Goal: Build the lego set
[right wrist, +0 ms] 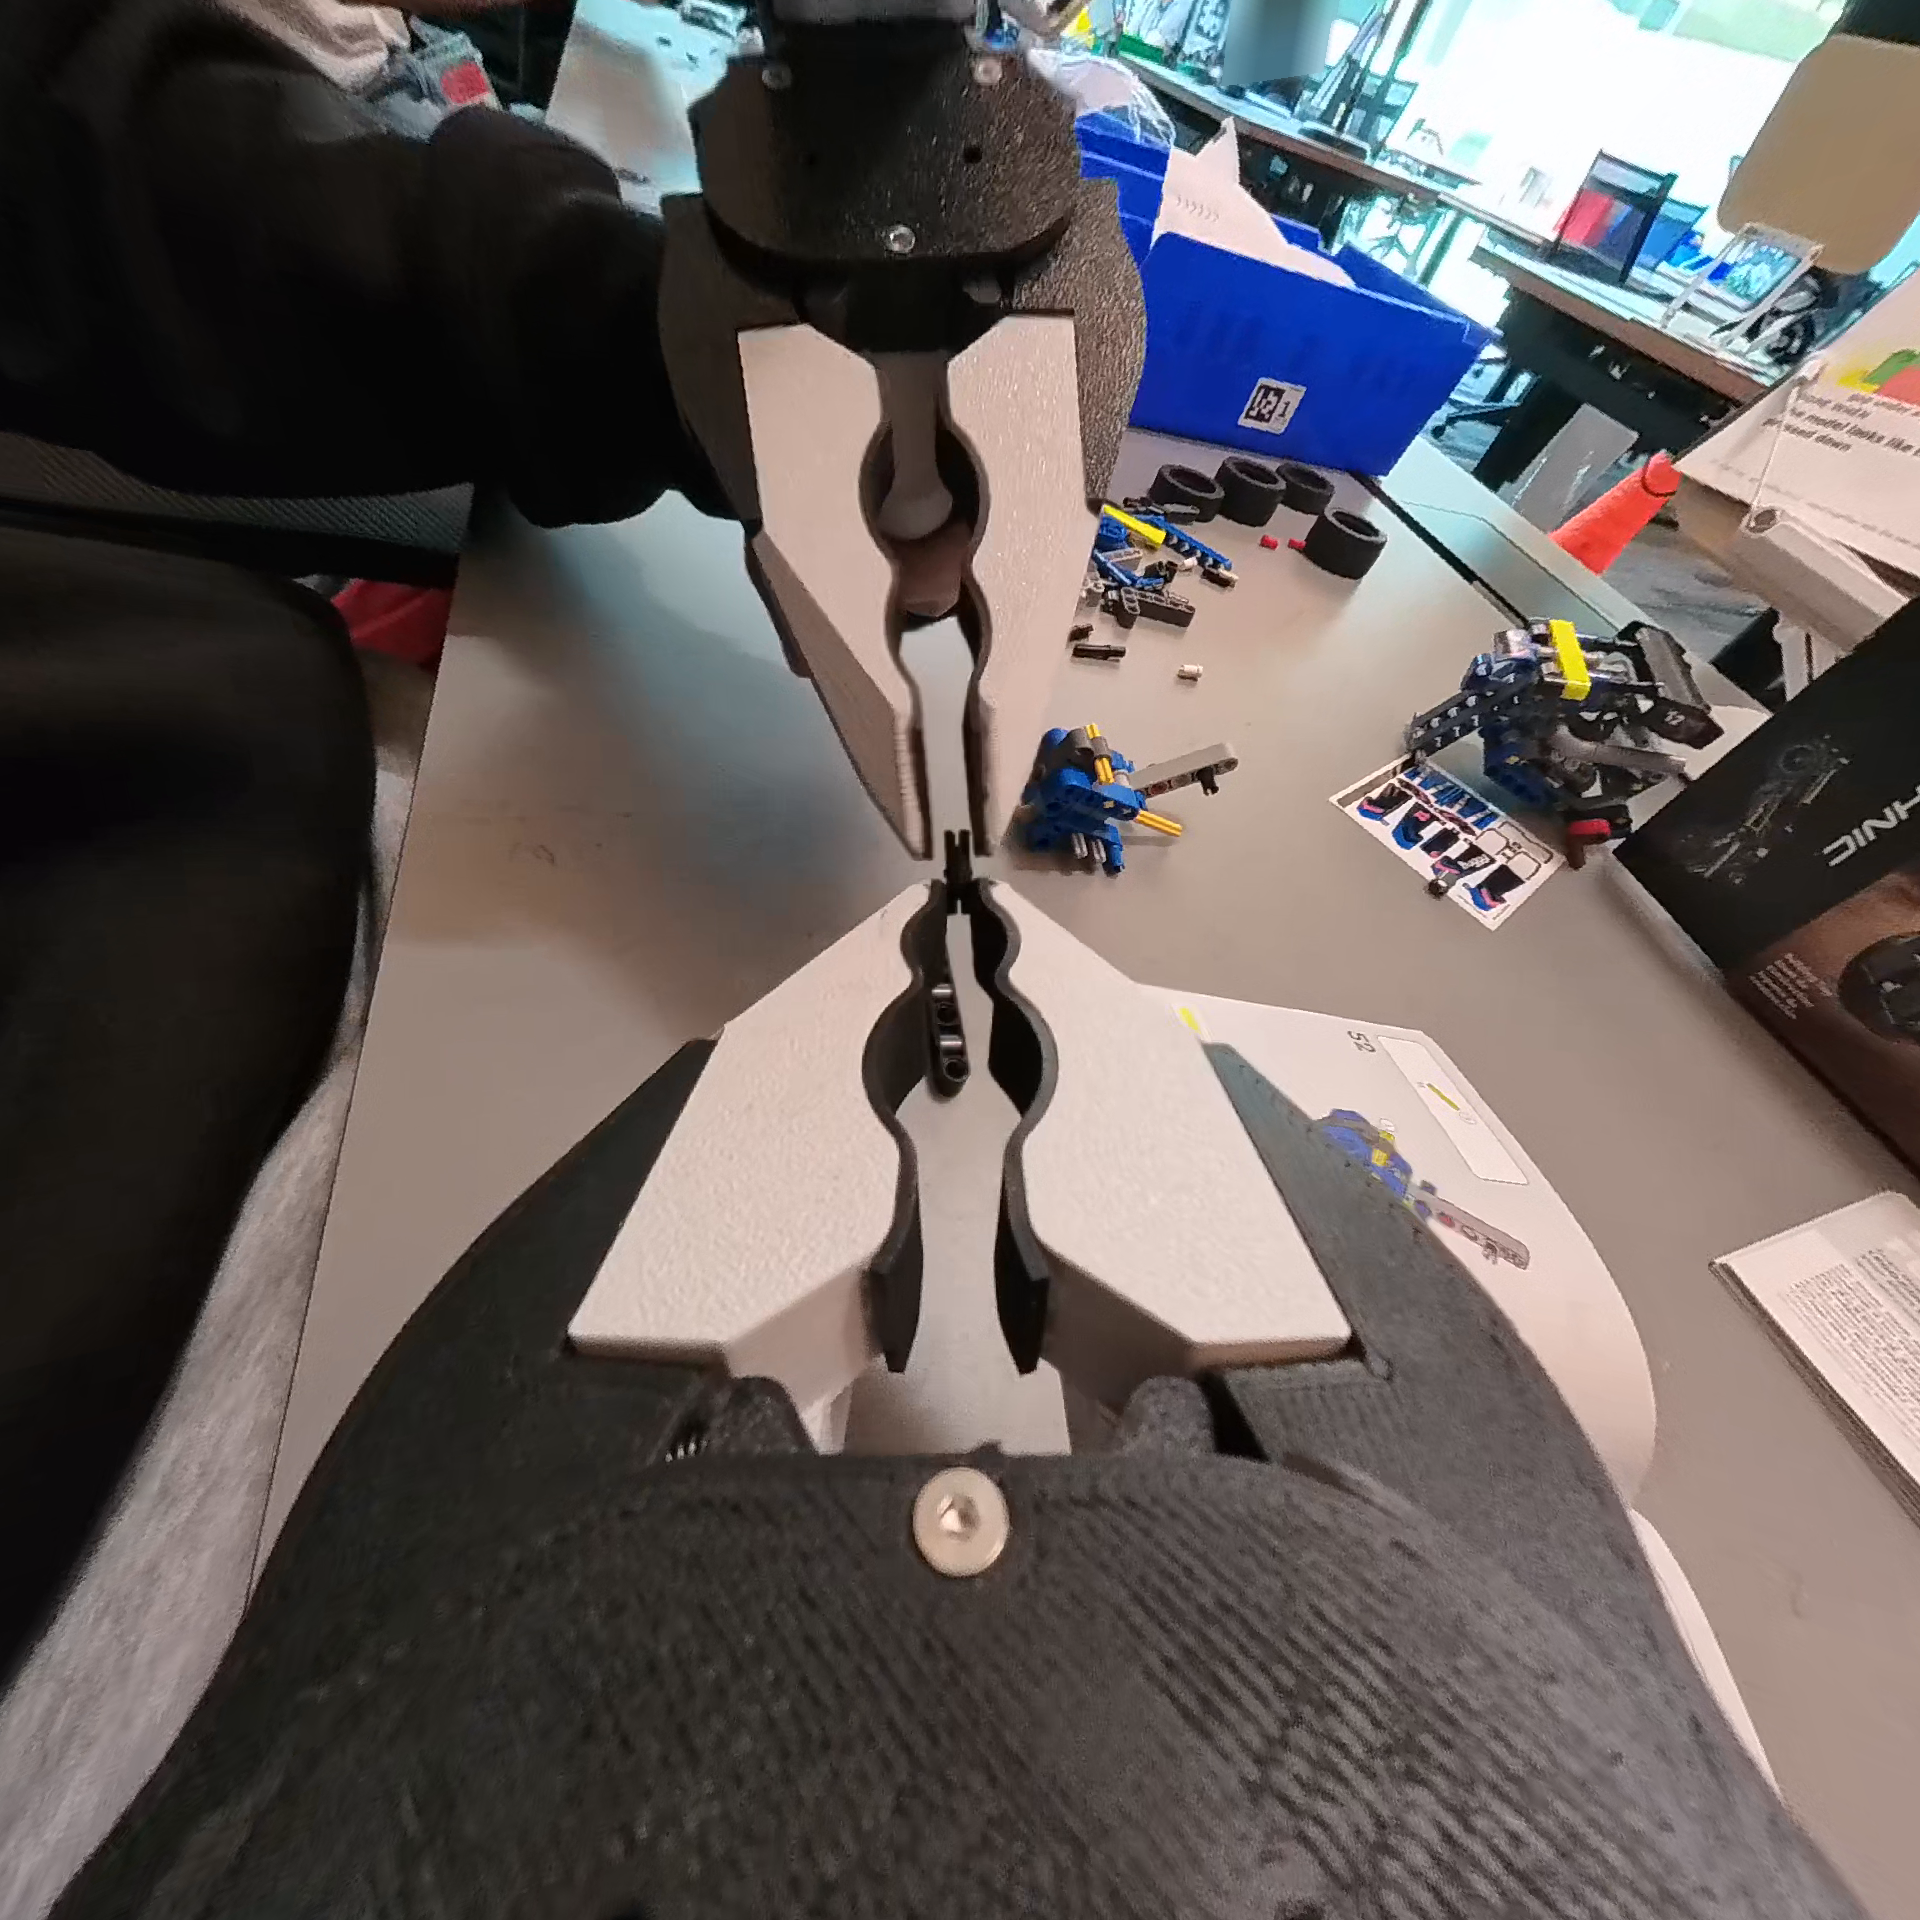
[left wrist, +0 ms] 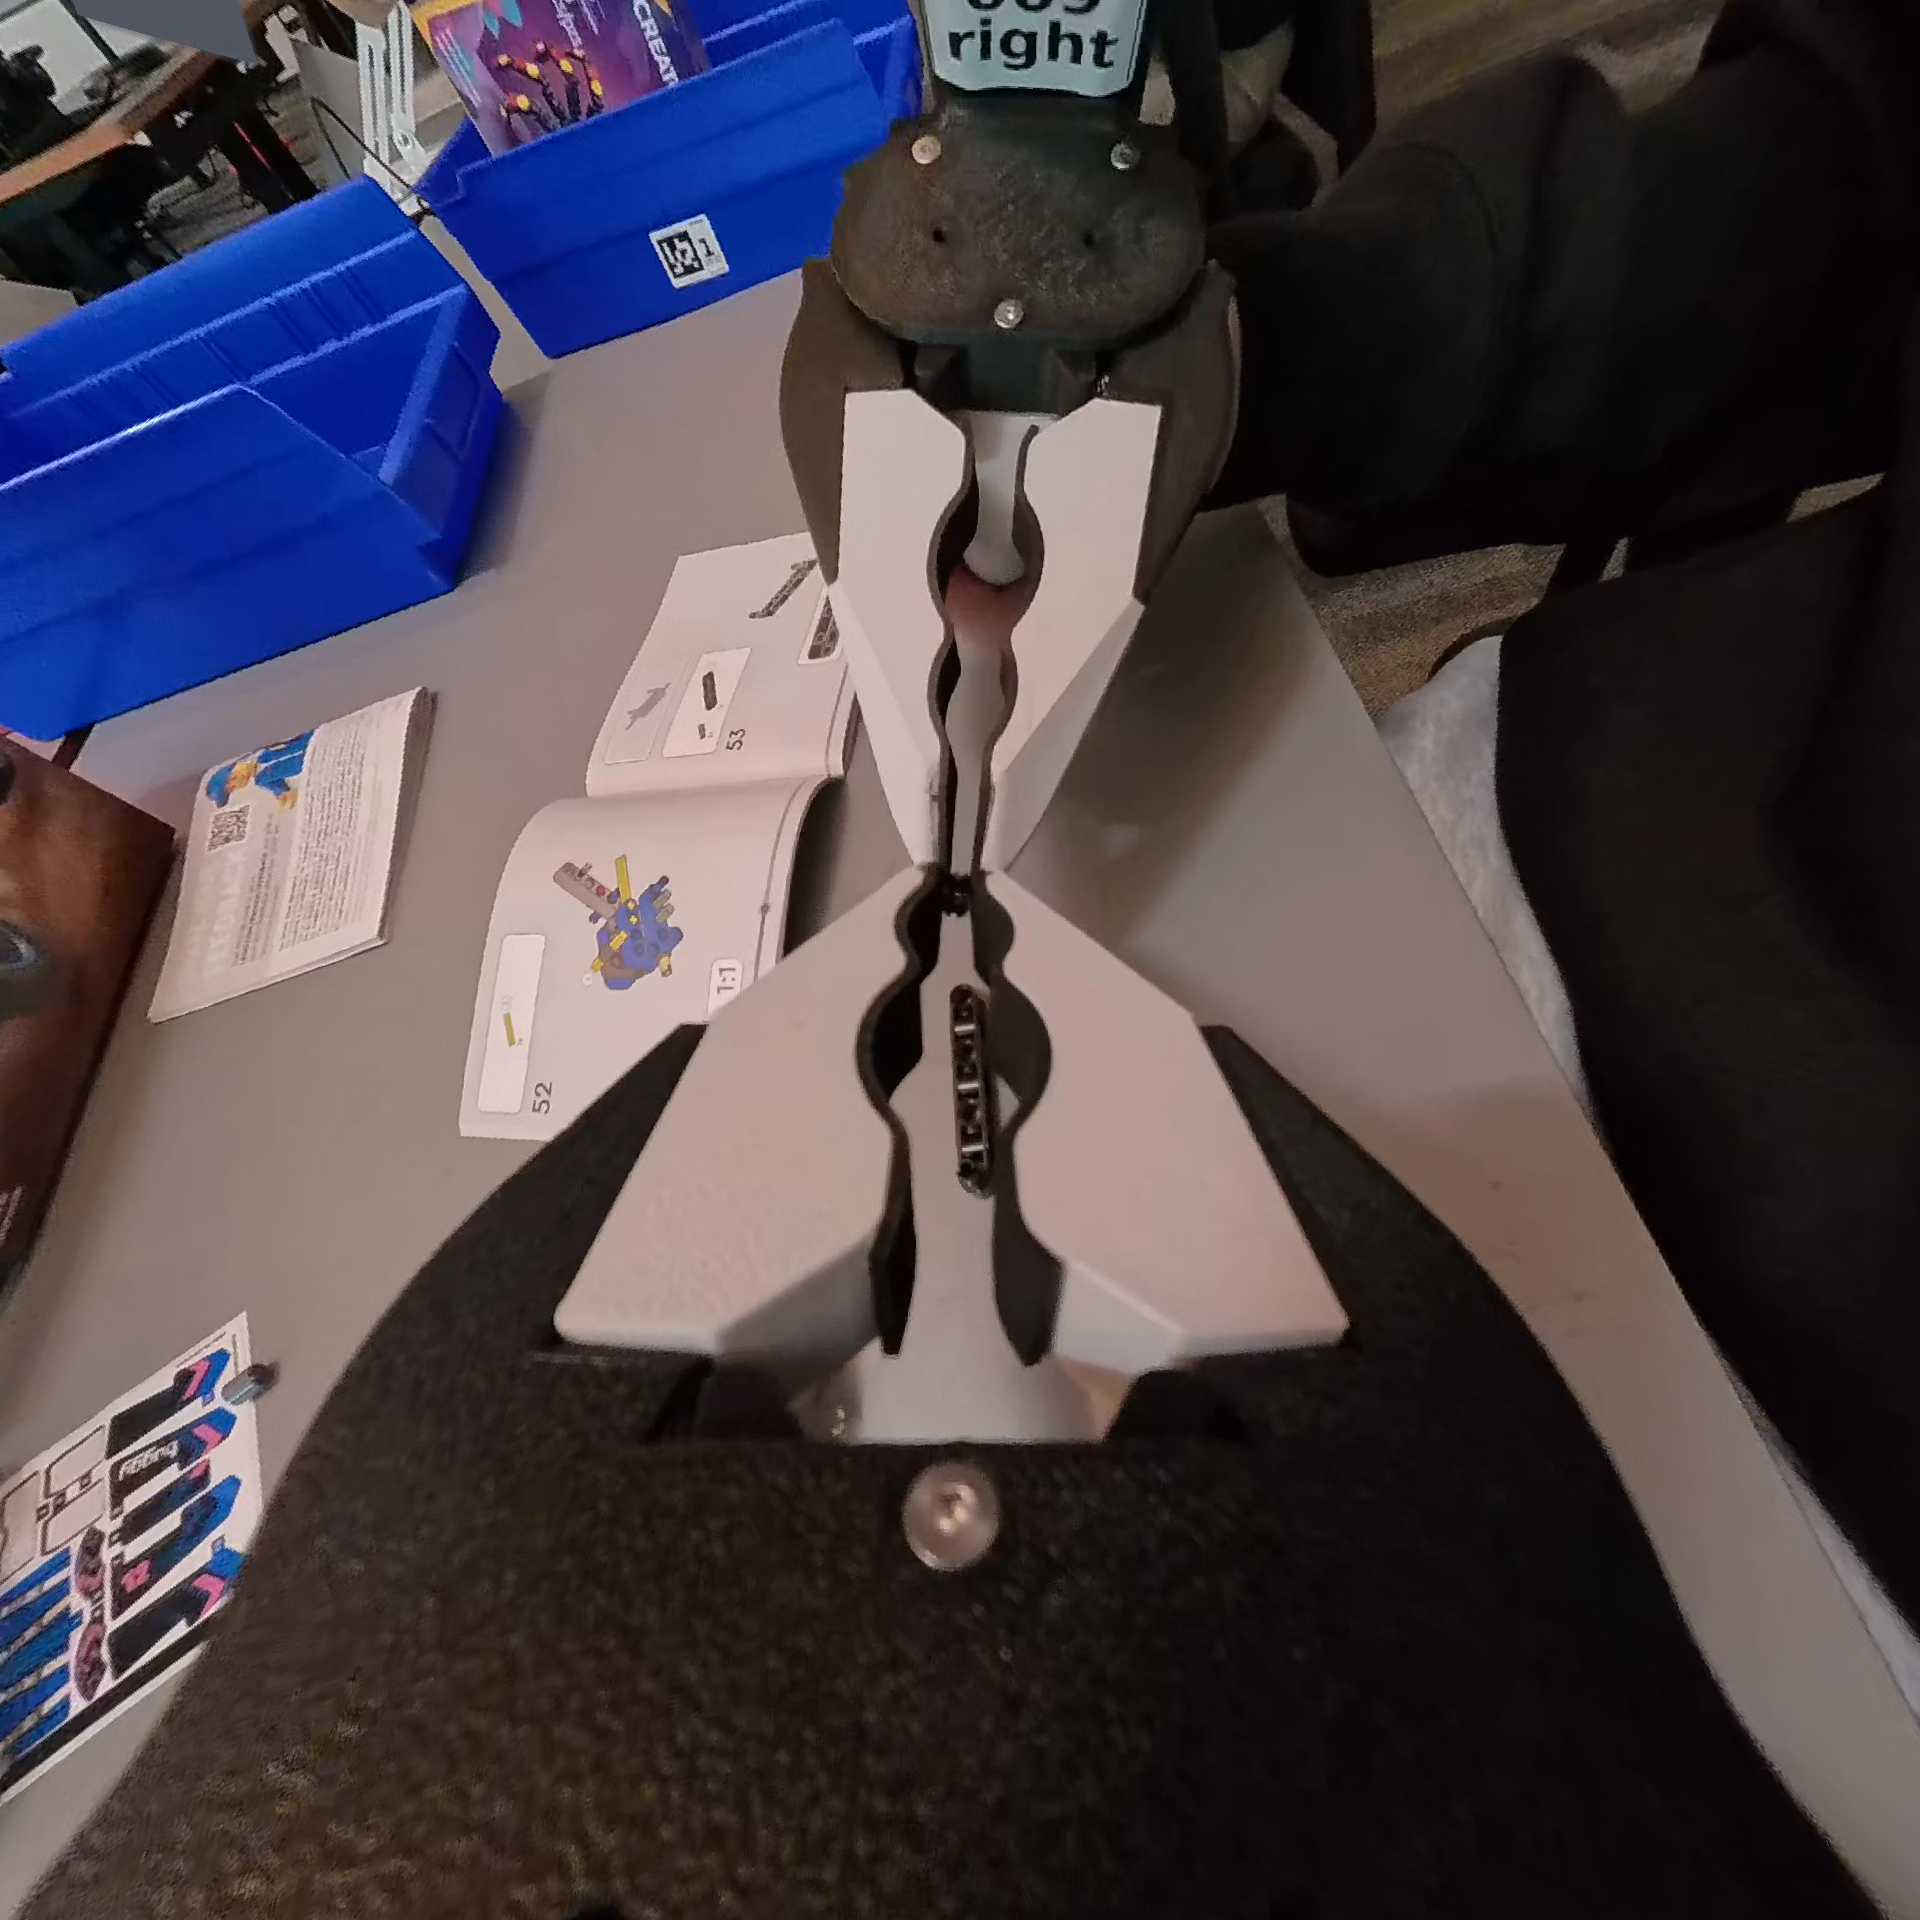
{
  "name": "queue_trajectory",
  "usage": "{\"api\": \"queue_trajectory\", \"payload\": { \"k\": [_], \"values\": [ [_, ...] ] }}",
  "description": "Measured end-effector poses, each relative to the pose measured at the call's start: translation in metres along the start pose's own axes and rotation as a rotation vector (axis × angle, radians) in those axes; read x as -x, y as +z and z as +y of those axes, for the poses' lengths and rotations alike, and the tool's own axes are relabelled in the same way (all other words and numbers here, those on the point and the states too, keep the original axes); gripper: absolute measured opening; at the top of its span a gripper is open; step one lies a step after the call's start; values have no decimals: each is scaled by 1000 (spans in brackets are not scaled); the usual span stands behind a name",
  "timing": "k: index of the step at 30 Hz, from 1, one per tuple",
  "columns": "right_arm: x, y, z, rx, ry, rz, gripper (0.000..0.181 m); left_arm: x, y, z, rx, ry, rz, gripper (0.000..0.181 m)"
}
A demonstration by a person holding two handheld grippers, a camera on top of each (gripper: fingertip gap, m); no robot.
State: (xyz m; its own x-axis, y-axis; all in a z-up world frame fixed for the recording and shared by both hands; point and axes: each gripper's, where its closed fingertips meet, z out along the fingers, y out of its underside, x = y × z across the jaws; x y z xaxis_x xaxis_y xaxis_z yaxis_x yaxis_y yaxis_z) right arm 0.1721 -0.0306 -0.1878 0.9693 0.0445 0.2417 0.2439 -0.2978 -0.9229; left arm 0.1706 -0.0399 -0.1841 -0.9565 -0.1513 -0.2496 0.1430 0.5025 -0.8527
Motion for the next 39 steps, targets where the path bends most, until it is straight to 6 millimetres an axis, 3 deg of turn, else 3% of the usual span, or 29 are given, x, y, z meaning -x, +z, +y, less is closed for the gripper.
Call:
{"api": "queue_trajectory", "payload": {
  "k": [32, 34, 37, 39],
  "values": [
    [0, 0, 1, 7, 2, -8, 3, 2, 3, 5, 43, 34, -16, 1],
    [-3, 0, 8, 47, -13, 12, 3, 5, 5, 9, 79, 22, -29, 1],
    [-6, -3, 44, 265, -45, 7, 16, 9, 5, 24, 173, -9, -19, 1],
    [-2, -1, 57, 336, -9, -49, 19, 5, 8, 31, 214, -40, 38, 1]
  ]
}}
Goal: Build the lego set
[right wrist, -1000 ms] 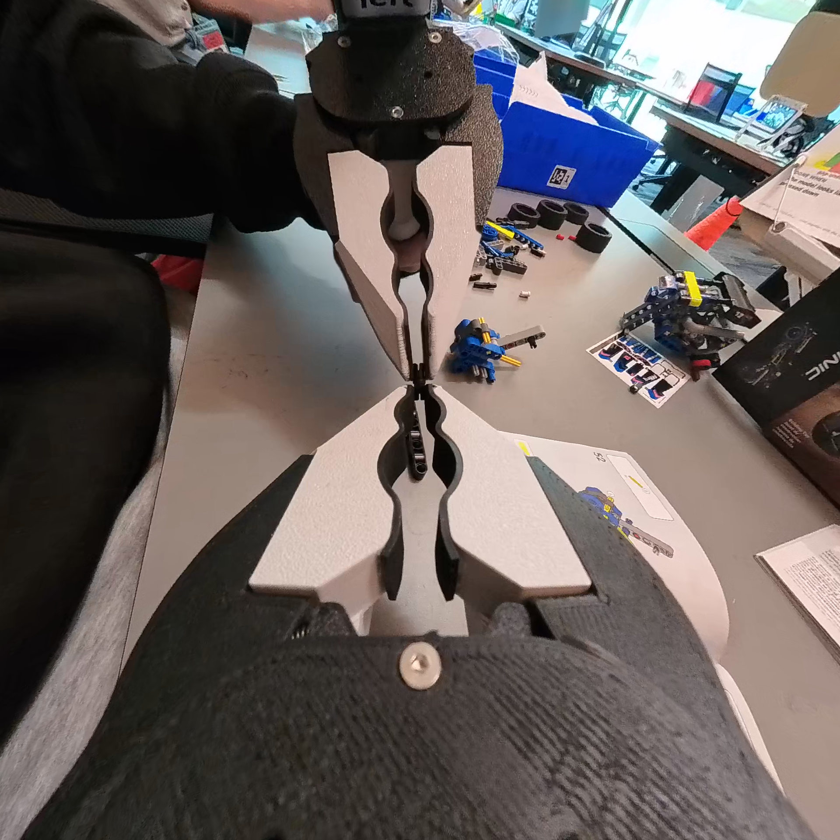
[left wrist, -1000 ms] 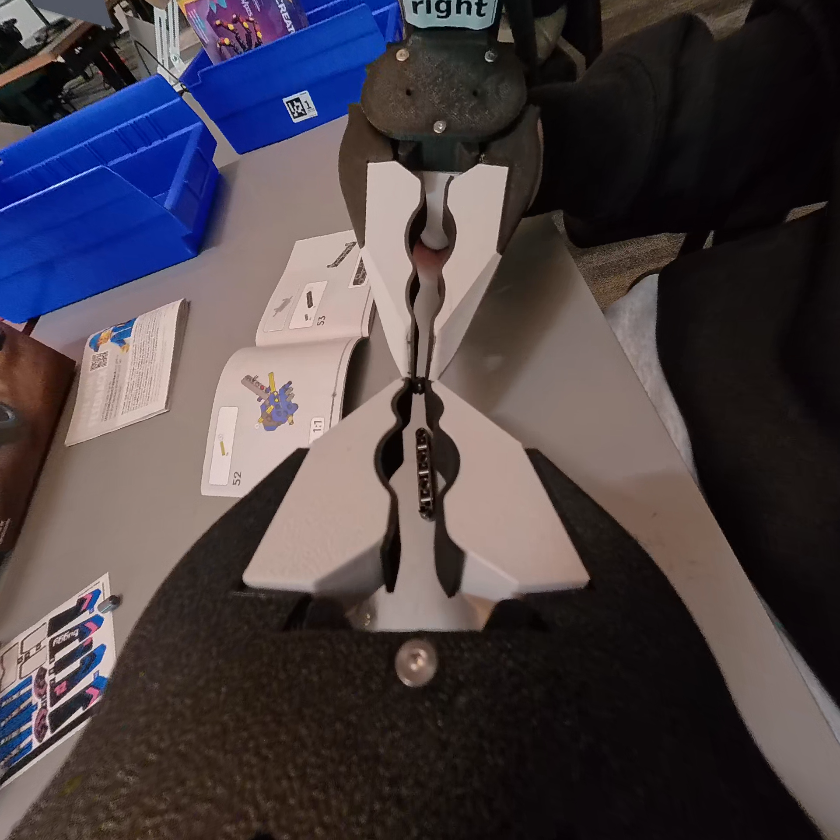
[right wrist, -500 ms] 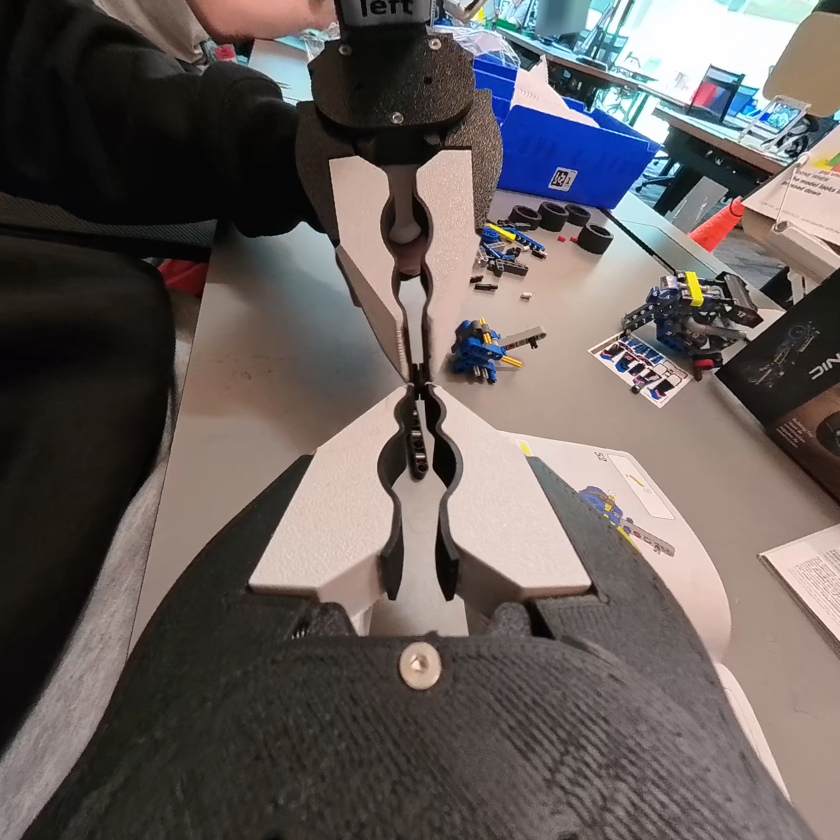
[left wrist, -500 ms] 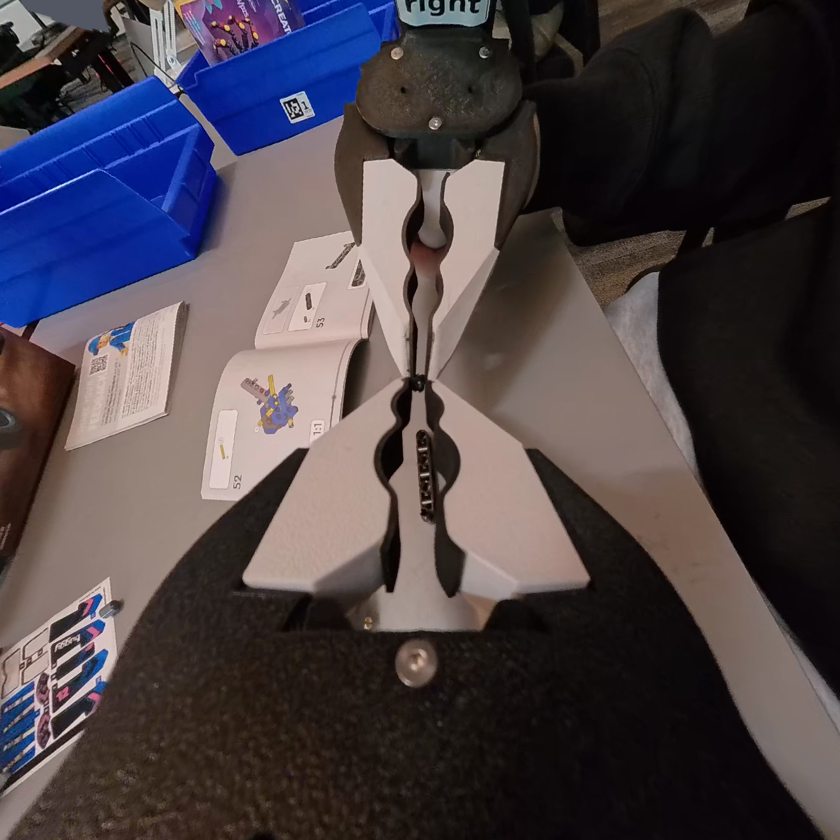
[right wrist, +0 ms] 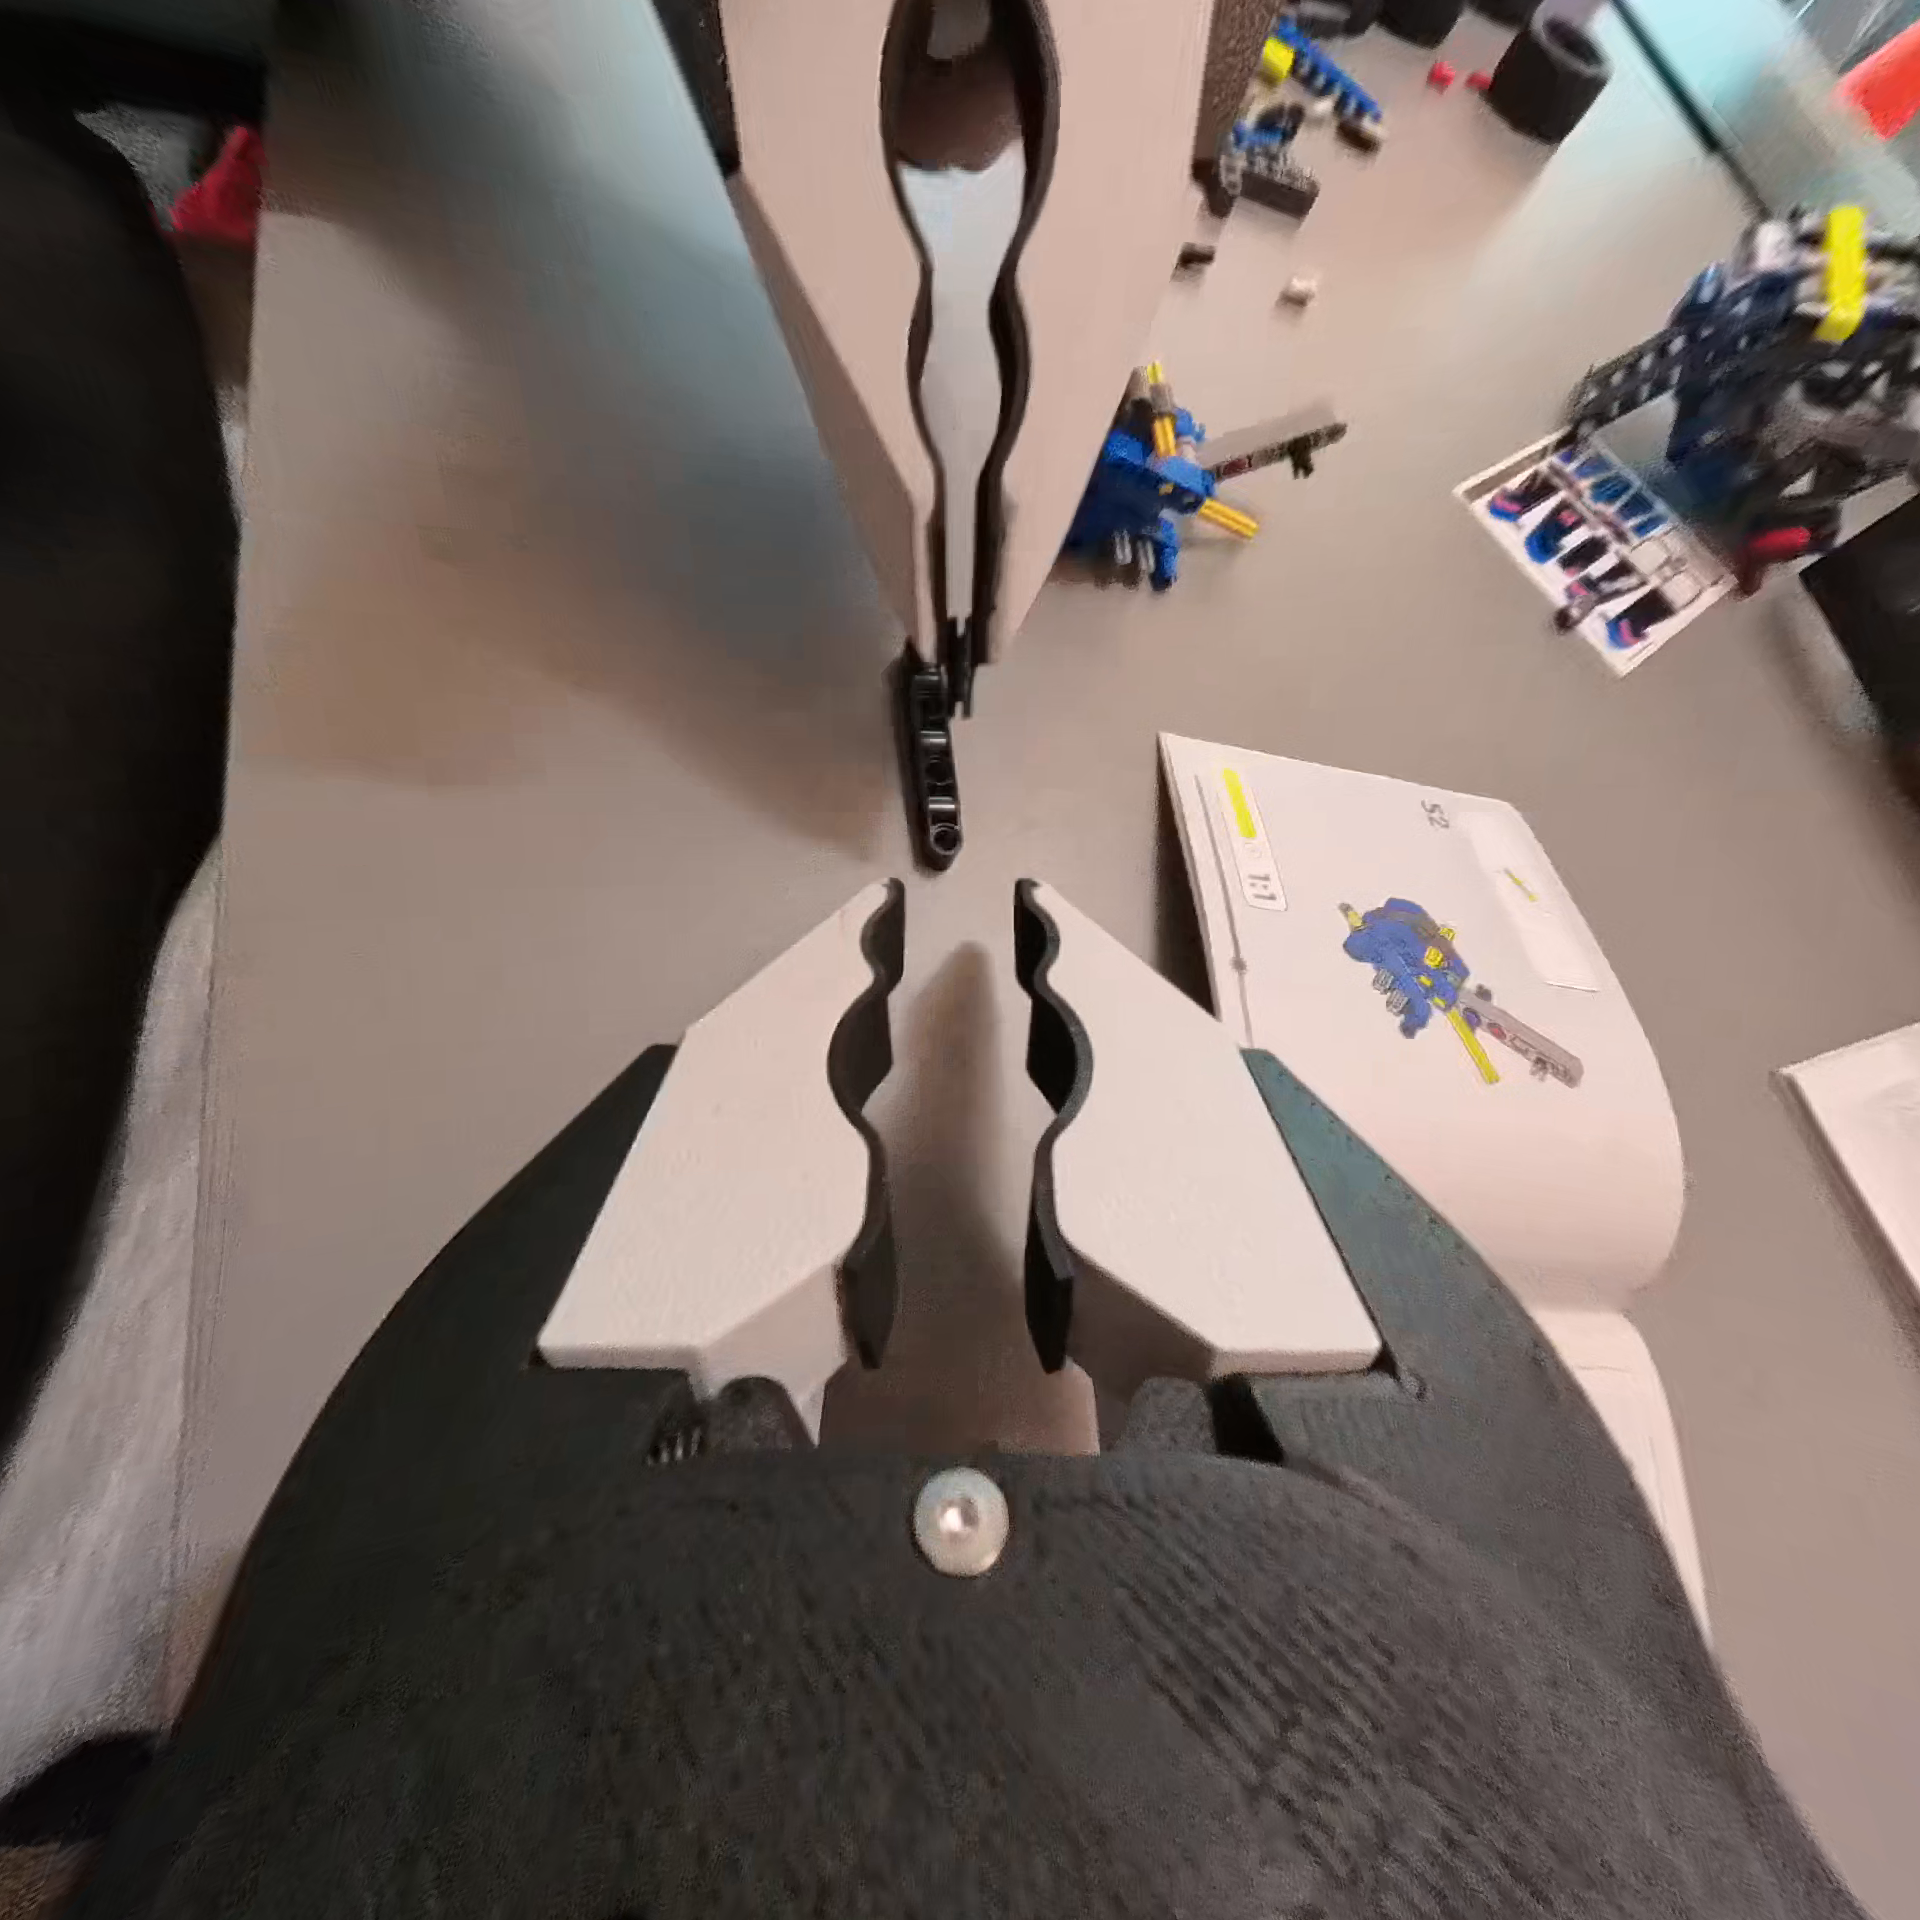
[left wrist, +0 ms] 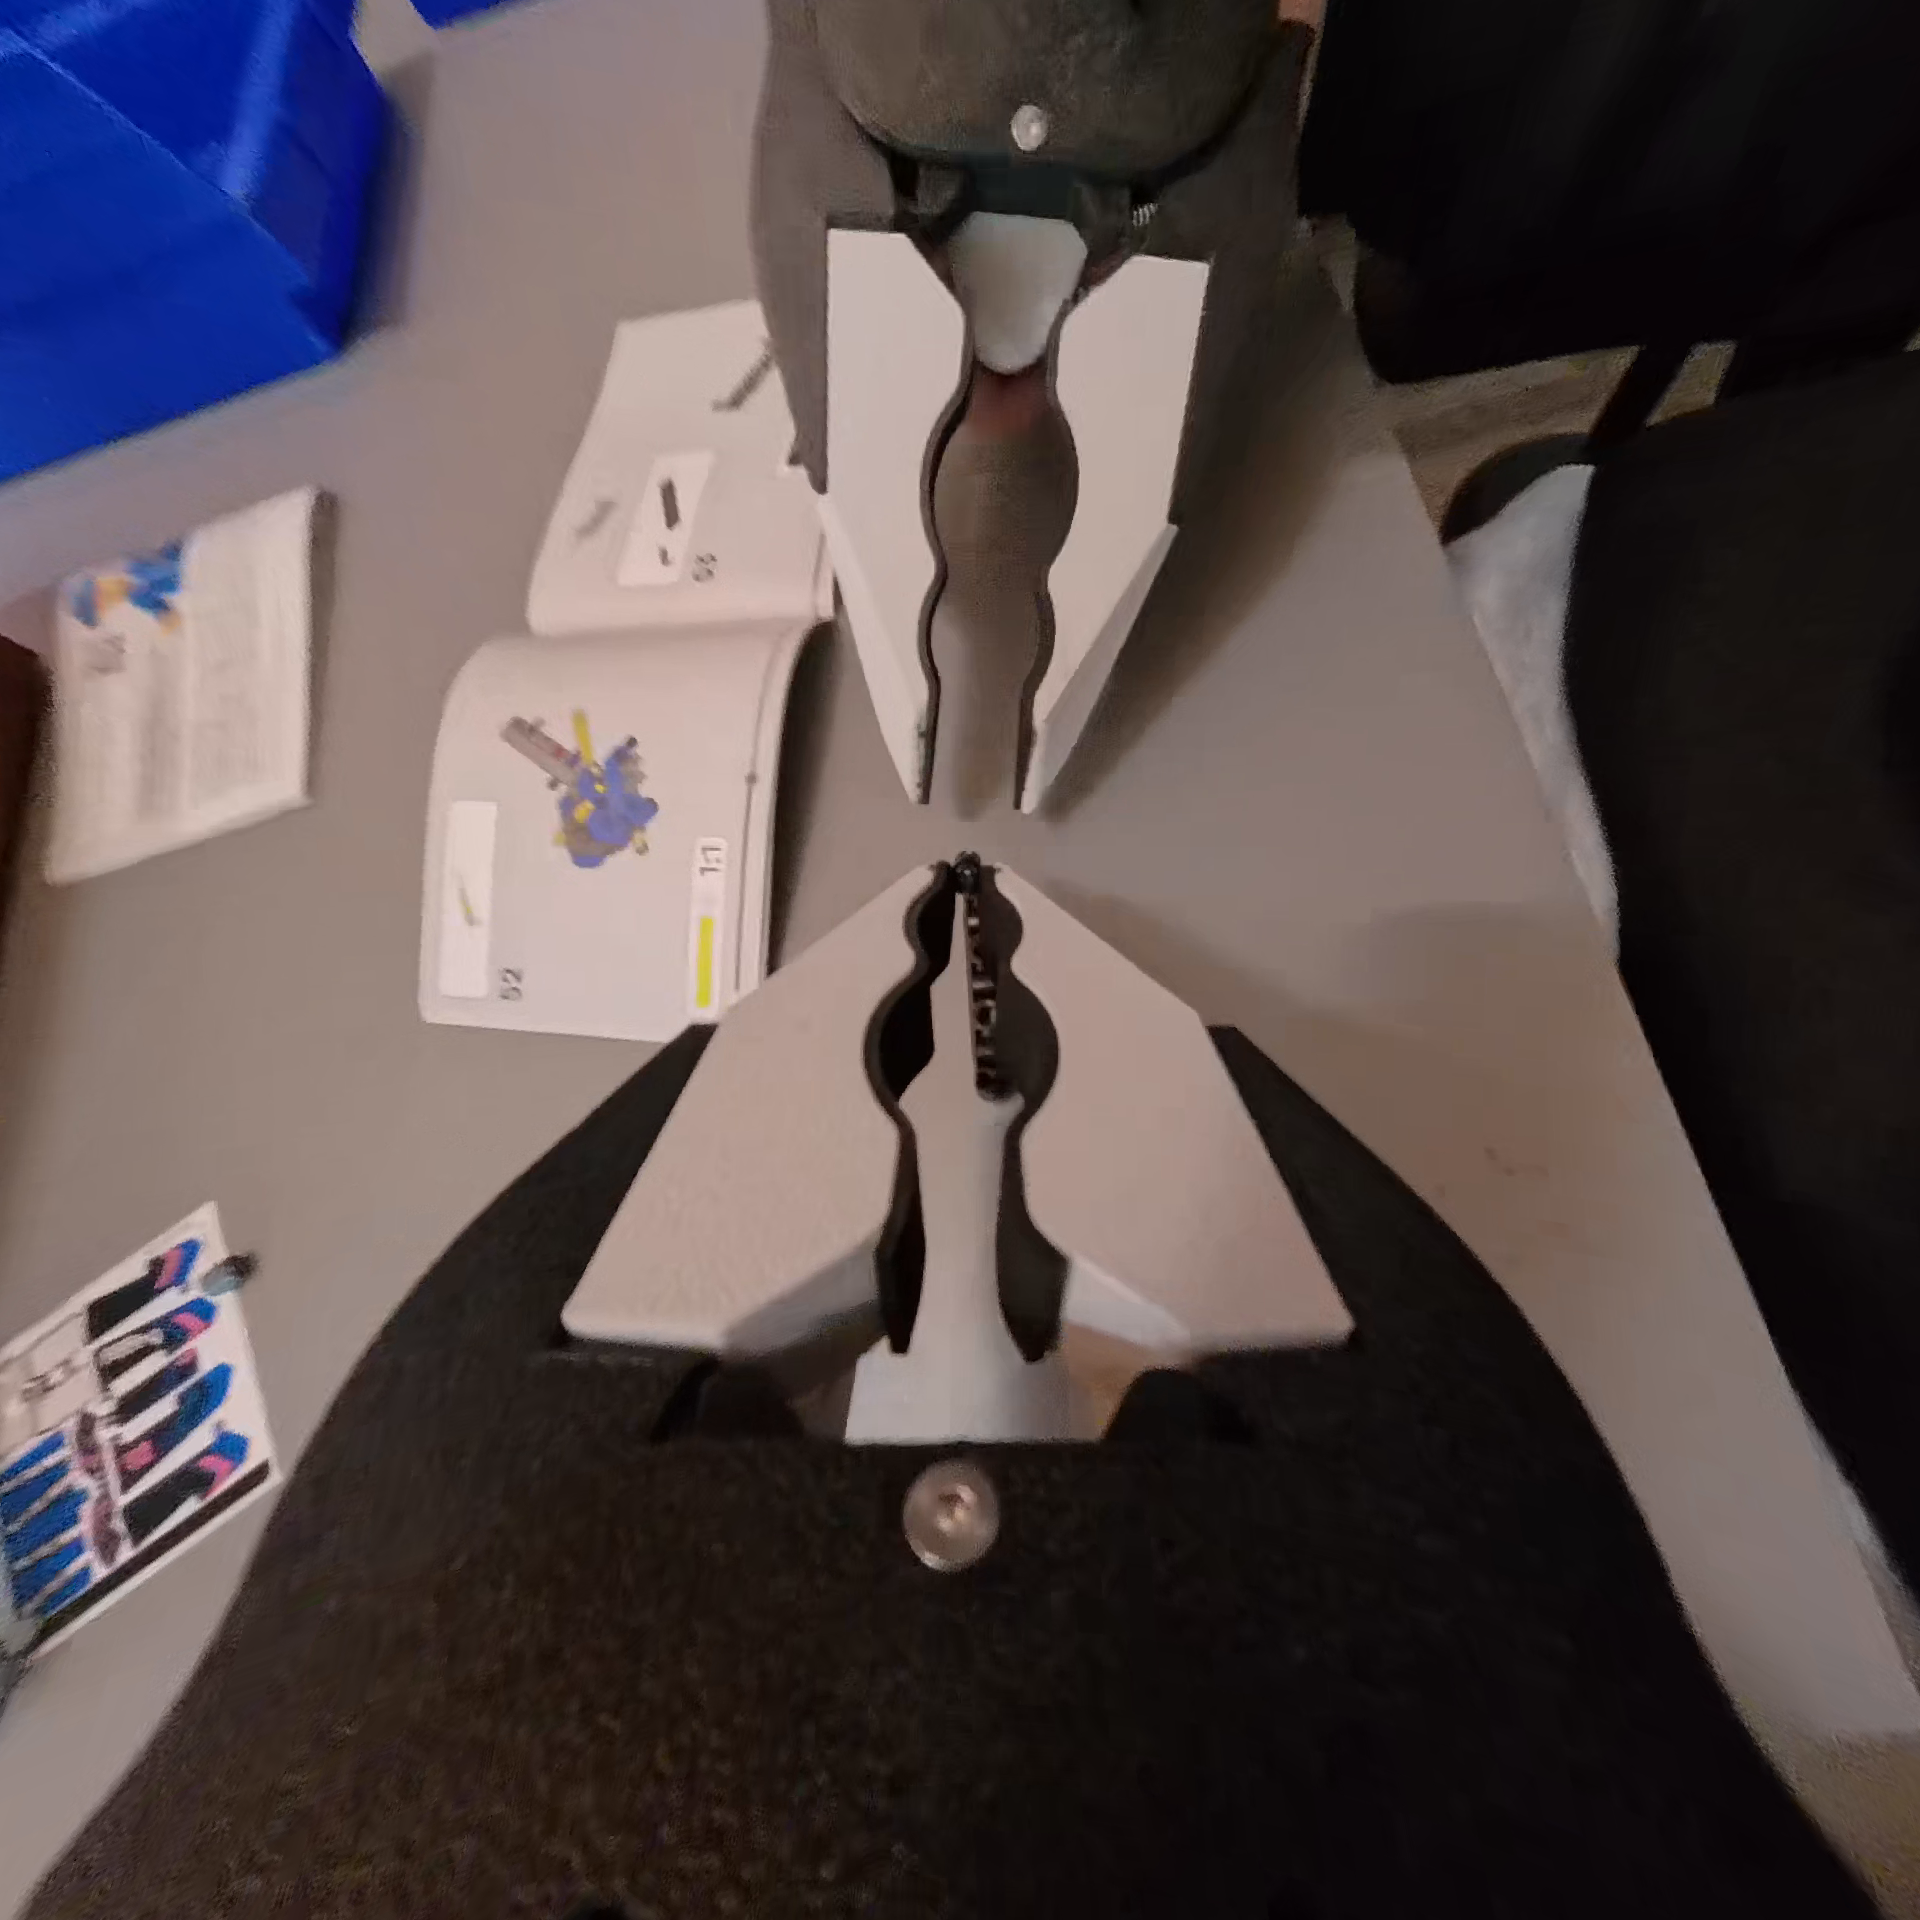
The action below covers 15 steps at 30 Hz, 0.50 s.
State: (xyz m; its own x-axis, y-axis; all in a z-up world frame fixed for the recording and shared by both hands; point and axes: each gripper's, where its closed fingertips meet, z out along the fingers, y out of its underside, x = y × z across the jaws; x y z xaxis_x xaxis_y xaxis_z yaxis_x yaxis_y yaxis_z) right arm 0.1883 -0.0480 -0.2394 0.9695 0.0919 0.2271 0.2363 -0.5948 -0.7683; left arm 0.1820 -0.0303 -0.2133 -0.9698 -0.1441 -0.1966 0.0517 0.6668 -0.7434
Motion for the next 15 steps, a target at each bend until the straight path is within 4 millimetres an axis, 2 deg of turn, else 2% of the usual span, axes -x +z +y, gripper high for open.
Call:
{"api": "queue_trajectory", "payload": {
  "k": [4, 7, 15],
  "values": [
    [-4, 11, -8, -40, 87, -86, 20, 1, 12, 13, 108, 24, 73, 1],
    [5, 17, -2, 22, 135, -181, 19, 1, 17, 14, 157, 47, 117, 1],
    [4, 20, 1, 47, 144, -172, 10, -1, 23, 15, 269, 154, 199, 1]
  ]
}}
